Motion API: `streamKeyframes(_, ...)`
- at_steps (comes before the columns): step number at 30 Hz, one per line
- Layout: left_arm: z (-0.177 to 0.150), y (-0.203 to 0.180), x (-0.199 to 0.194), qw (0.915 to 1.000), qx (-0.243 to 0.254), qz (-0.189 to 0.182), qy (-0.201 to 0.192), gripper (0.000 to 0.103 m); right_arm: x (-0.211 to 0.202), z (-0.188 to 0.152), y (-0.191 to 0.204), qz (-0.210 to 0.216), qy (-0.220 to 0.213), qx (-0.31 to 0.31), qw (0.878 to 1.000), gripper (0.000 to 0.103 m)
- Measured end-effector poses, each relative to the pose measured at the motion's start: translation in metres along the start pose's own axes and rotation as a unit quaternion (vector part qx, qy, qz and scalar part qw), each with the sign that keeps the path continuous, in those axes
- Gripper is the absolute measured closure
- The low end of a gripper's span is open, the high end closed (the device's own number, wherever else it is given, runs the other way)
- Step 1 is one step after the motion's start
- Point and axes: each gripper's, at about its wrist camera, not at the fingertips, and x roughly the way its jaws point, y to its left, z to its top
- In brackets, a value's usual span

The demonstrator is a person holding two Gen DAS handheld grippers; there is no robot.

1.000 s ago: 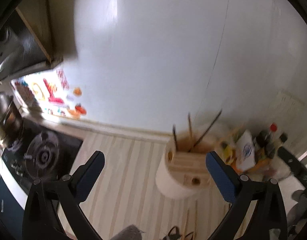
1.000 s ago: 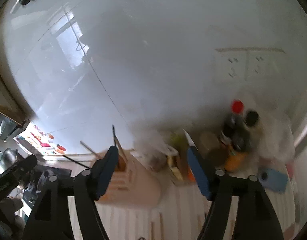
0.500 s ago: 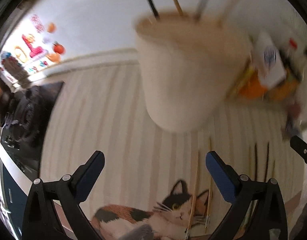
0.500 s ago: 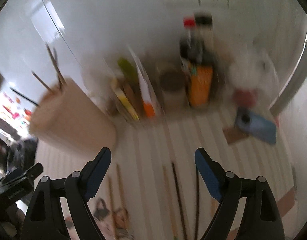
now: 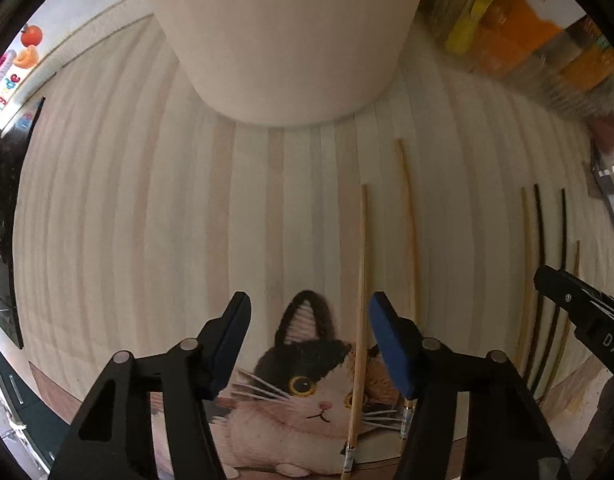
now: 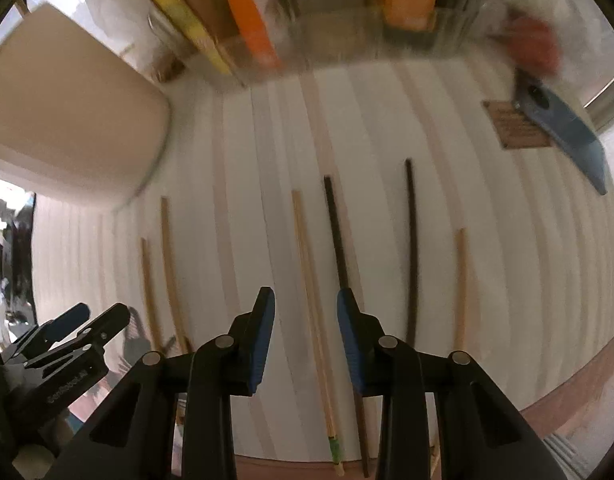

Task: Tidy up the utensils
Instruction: 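Grasp a light wooden chopstick with left tool while right tool grasps a dark chopstick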

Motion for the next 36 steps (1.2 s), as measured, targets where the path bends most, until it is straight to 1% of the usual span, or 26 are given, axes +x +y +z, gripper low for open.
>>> streamKeyframes(2, -0.001, -0.004, 0.004, 1.0000, 0.003, 0.003, 0.003, 0.045, 0.006, -0.002, 0.002, -0.016, 0.005, -0.009, 1.000, 0.069)
streamKeyframes(5, -0.003, -0.010, 0.009, 1.0000, 0.006, 0.003, 0.006, 0.045, 0.013, -0.005, 0.004, -0.028, 0.012, -0.017, 0.999, 0.069)
streamKeyframes(8, -0.002, -0.014, 0.014, 0.9999, 0.008, 0.002, 0.009, 0.046, 0.015, -0.004, 0.010, -0.044, 0.009, -0.027, 0.999, 0.069)
streamKeyframes(12, -0.006, -0.014, 0.019, 0.9999, 0.008, -0.001, 0.009, 0.049, 0.019, -0.008, 0.015, -0.062, 0.015, -0.038, 0.997, 0.072)
streamKeyframes(14, -0.011, -0.012, 0.020, 0.9999, 0.010, -0.003, 0.006, 0.053, 0.024, -0.009, 0.015, -0.070, 0.022, -0.037, 0.997, 0.075)
streamKeyframes(15, -0.011, -0.011, 0.021, 0.9999, 0.010, -0.004, 0.004, 0.057, 0.025, -0.009, 0.017, -0.072, 0.017, -0.037, 0.997, 0.077)
streamKeyframes(17, -0.010, -0.010, 0.021, 1.0000, 0.009, -0.004, 0.002, 0.061, 0.028, -0.010, 0.020, -0.076, 0.018, -0.040, 0.996, 0.079)
streamKeyframes(19, -0.013, -0.012, 0.020, 0.9999, 0.009, -0.004, -0.003, 0.073, 0.035, -0.008, 0.024, -0.081, 0.017, -0.040, 0.996, 0.083)
streamKeyframes(21, -0.014, -0.014, 0.021, 0.9999, 0.009, -0.003, -0.004, 0.079, 0.037, -0.011, 0.026, -0.085, 0.016, -0.040, 0.995, 0.084)
streamKeyframes(22, -0.015, -0.014, 0.021, 0.9999, 0.009, -0.003, -0.006, 0.085, 0.039, -0.012, 0.023, -0.085, 0.016, -0.040, 0.995, 0.085)
streamKeyframes(24, -0.015, -0.013, 0.019, 0.9999, 0.010, -0.004, -0.008, 0.095, 0.041, -0.016, 0.023, -0.086, 0.016, -0.041, 0.995, 0.085)
streamKeyframes(27, -0.011, -0.012, 0.018, 0.9998, 0.015, -0.004, -0.010, 0.098, 0.038, -0.013, 0.021, -0.086, 0.016, -0.037, 0.995, 0.086)
streamKeyframes(30, -0.011, -0.007, 0.017, 0.9998, 0.017, 0.000, -0.009, 0.099, 0.036, -0.009, 0.019, -0.087, 0.018, -0.036, 0.995, 0.089)
streamKeyframes(33, -0.008, 0.011, 0.013, 0.9999, 0.009, 0.003, -0.005, 0.099, 0.034, -0.005, 0.017, -0.082, 0.022, -0.034, 0.996, 0.089)
streamKeyframes(36, -0.007, 0.030, 0.013, 0.9999, 0.002, 0.014, -0.004, 0.099, 0.037, -0.006, 0.028, -0.070, 0.028, -0.038, 0.996, 0.089)
